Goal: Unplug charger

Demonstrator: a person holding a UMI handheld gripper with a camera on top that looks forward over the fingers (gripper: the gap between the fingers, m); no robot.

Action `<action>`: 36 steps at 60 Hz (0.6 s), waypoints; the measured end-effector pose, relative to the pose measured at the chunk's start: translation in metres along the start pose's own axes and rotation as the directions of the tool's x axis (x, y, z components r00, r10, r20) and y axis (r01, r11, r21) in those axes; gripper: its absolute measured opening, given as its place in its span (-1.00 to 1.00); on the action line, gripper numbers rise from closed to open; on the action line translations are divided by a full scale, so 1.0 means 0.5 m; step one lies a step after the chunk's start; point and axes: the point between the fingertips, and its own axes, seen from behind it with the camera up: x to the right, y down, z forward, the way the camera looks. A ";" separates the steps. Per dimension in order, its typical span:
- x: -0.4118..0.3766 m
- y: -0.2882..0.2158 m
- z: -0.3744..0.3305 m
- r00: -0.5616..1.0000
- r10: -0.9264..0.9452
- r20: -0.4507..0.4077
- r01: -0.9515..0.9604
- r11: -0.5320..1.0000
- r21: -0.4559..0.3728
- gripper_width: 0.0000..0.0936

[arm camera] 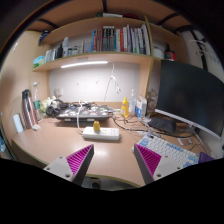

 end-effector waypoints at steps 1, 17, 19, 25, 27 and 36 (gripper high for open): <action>0.003 -0.006 -0.008 1.000 0.000 0.003 0.000 1.000 -0.016 0.91; -0.078 0.013 0.124 0.999 -0.009 0.042 0.010 0.999 -0.037 0.89; -0.092 0.013 0.150 0.999 -0.003 0.050 0.005 0.999 -0.043 0.89; -0.130 0.006 0.232 0.997 0.036 0.068 -0.032 0.998 -0.054 0.86; -0.138 0.004 0.259 0.997 0.047 0.067 -0.042 0.997 -0.063 0.87; -0.156 -0.019 0.379 0.999 0.049 0.023 -0.048 0.997 -0.052 0.85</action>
